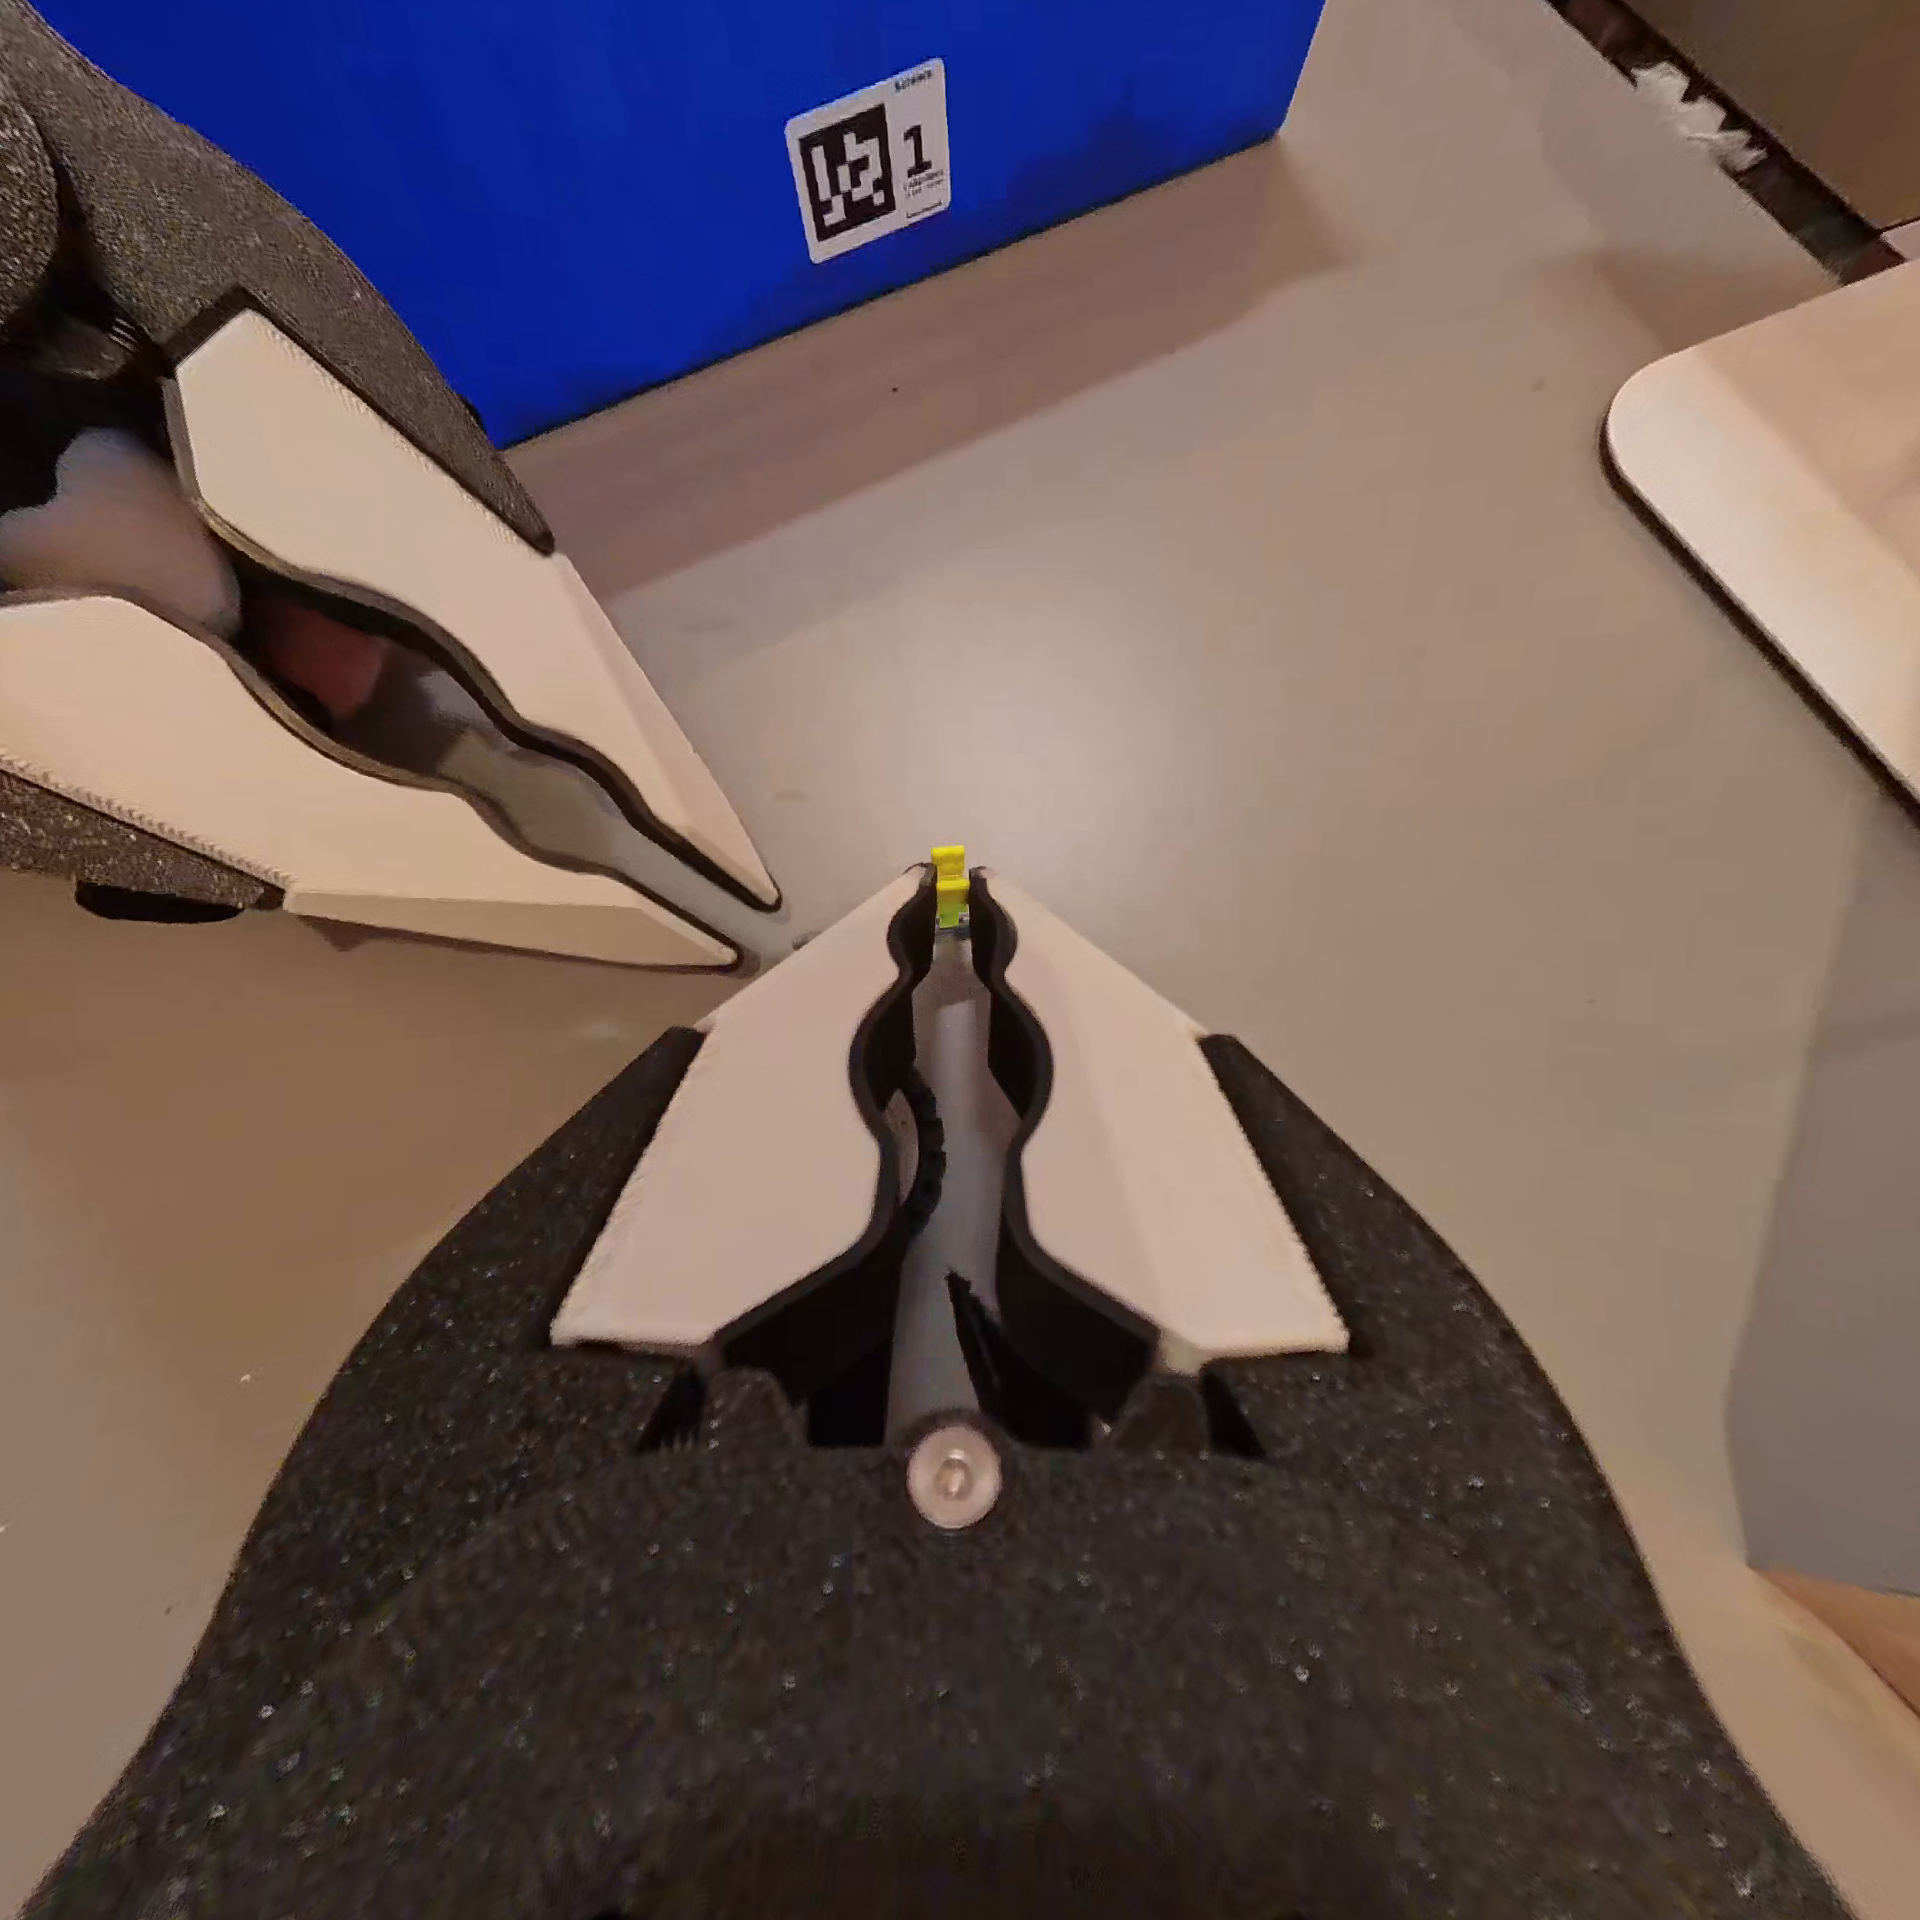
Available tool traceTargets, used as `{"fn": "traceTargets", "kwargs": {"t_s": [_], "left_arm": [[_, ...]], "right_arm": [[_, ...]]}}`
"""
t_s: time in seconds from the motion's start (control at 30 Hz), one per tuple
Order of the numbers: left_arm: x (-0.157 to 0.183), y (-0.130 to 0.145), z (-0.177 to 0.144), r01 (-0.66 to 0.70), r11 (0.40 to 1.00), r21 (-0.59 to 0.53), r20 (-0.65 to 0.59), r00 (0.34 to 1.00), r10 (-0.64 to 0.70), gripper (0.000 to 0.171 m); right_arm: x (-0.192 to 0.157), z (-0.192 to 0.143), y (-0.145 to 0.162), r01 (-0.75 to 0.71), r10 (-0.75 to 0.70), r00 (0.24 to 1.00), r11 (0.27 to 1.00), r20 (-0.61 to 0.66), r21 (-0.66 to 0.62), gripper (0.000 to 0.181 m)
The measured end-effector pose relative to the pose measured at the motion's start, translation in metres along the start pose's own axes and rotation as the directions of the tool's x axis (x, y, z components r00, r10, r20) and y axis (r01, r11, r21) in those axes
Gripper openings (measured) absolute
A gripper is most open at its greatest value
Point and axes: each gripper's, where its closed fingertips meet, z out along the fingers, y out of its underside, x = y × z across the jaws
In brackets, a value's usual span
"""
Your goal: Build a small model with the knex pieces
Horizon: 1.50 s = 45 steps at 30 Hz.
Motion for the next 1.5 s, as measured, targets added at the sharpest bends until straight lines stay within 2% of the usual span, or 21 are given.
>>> {"fn": "traceTargets", "kwargs": {"t_s": [0.33, 0.7, 0.83, 0.97, 1.2, 1.33, 1.4, 1.47, 1.5], "left_arm": [[-0.002, 0.003, 0.014, -0.047, 0.997, -0.069, 0.007, 0.999, 0.048, 0.002], [-0.002, 0.003, 0.018, -0.052, 0.995, -0.088, 0.01, 0.999, 0.053, 0.0], [-0.002, 0.003, 0.019, -0.047, 0.995, -0.09, 0.003, 0.999, 0.047, 0.0], [-0.002, 0.003, 0.019, -0.048, 0.995, -0.091, 0.003, 0.999, 0.048, 0.0], [-0.004, 0.003, 0.018, -0.054, 0.995, -0.083, 0.02, 0.998, 0.055, 0.0], [-0.009, -0.002, 0.014, -0.025, 0.999, -0.042, 0.05, 0.998, 0.027, 0.015], [-0.009, -0.006, 0.012, 0.018, 1.0, -0.013, 0.029, 0.999, -0.018, 0.018], [-0.014, -0.006, 0.012, 0.055, 0.998, -0.013, 0.034, 0.998, -0.054, 0.033], [-0.014, -0.007, 0.011, 0.064, 0.998, -0.005, 0.026, 0.998, -0.064, 0.033]], "right_arm": [[0.006, 0.0, 0.002, -0.011, 0.01, 1.0, 1.0, -0.017, -0.007, 0.005], [0.004, 0.001, 0.007, -0.019, 0.019, 1.0, 0.999, -0.01, -0.027, 0.005], [0.003, 0.002, 0.009, 0.007, -0.008, 1.0, 0.999, -0.017, -0.046, 0.005], [-0.001, 0.004, 0.008, 0.086, -0.092, 0.995, 0.988, -0.043, -0.127, 0.005], [-0.005, 0.01, 0.004, 0.083, -0.088, 0.996, 0.987, -0.032, -0.135, 0.005], [-0.001, 0.001, -0.003, -0.008, 0.008, 1.0, 0.999, -0.003, -0.035, 0.005], [-0.001, -0.005, -0.009, -0.031, 0.031, 0.999, 0.999, 0.012, 0.009, 0.005], [0.0, -0.008, -0.01, -0.03, 0.03, 0.999, 0.999, 0.012, 0.021, 0.005], [0.0, -0.009, -0.011, -0.026, 0.026, 1.0, 0.999, 0.012, 0.025, 0.005]]}}
